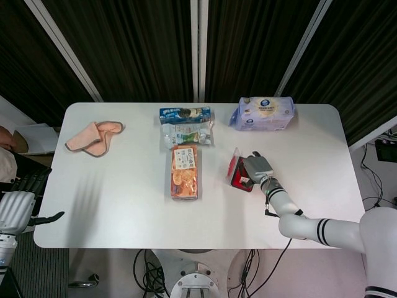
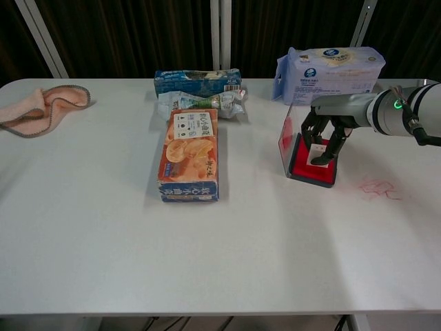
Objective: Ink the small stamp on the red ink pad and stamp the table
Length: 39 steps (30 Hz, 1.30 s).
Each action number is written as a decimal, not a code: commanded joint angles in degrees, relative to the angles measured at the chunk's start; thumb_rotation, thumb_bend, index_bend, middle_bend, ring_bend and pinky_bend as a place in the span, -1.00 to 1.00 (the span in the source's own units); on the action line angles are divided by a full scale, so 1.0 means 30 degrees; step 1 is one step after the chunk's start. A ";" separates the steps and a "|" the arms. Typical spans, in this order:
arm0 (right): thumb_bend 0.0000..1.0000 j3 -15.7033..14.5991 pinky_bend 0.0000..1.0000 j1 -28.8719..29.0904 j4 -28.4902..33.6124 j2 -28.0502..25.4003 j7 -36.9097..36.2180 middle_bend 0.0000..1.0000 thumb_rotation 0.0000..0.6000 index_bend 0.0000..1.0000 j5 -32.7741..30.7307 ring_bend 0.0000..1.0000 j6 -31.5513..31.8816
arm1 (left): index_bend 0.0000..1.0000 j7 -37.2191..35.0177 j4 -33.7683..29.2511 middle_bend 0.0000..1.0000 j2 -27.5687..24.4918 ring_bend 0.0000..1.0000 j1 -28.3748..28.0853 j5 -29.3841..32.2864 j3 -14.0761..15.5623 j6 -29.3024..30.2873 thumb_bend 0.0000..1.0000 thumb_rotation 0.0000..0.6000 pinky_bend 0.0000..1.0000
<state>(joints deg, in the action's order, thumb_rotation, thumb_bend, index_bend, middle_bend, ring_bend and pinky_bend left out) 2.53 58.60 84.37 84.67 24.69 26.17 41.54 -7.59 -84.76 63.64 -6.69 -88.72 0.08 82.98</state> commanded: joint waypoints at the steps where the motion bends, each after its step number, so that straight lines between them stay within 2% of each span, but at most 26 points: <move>1: -0.05 0.0332 -1.00 -0.0289 0.0871 -0.0629 -0.0509 0.25 1.00 0.48 0.0733 -0.62 0.0359 | -0.98 0.0044 -0.0046 -0.86 -0.0026 -0.85 0.0002 -0.0021 -0.0004 0.0024 -0.98 0.48 -0.65; 10: -0.06 0.0573 -1.00 -0.1603 0.4323 -0.3766 -0.1888 0.25 1.00 0.48 0.2778 -0.62 0.1253 | -0.97 0.0370 -0.0441 -0.86 -0.0137 -0.85 -0.0071 -0.0196 -0.0011 0.0079 -0.97 0.48 -0.65; 18: -0.07 -0.0971 -1.00 -0.1770 0.5400 -0.6071 -0.1810 0.23 1.00 0.47 0.2577 -0.62 -0.0778 | -0.97 0.0574 -0.0690 -0.86 -0.0042 -0.84 -0.0106 -0.0252 0.0043 0.0008 -0.97 0.48 -0.65; 28: -0.06 -0.1533 -1.00 -0.2514 0.3758 -0.6001 -0.3418 0.22 1.00 0.46 0.3549 -0.62 -0.2268 | -0.97 0.0717 -0.0756 -0.86 0.0002 -0.84 -0.0177 -0.0312 0.0075 -0.0078 -0.97 0.49 -0.65; 39: -0.06 -0.1717 -1.00 -0.2718 0.2566 -0.5304 -0.3937 0.21 1.00 0.46 0.4622 -0.62 -0.2441 | -0.97 0.0731 -0.0538 -0.86 0.0175 -0.84 -0.0145 -0.0396 0.0028 0.0158 -0.97 0.51 -0.65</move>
<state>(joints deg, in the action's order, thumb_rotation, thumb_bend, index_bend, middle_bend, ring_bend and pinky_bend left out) -2.63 50.57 92.50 68.49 13.21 39.69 34.47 -5.36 -86.41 64.12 -7.13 -89.87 0.17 83.43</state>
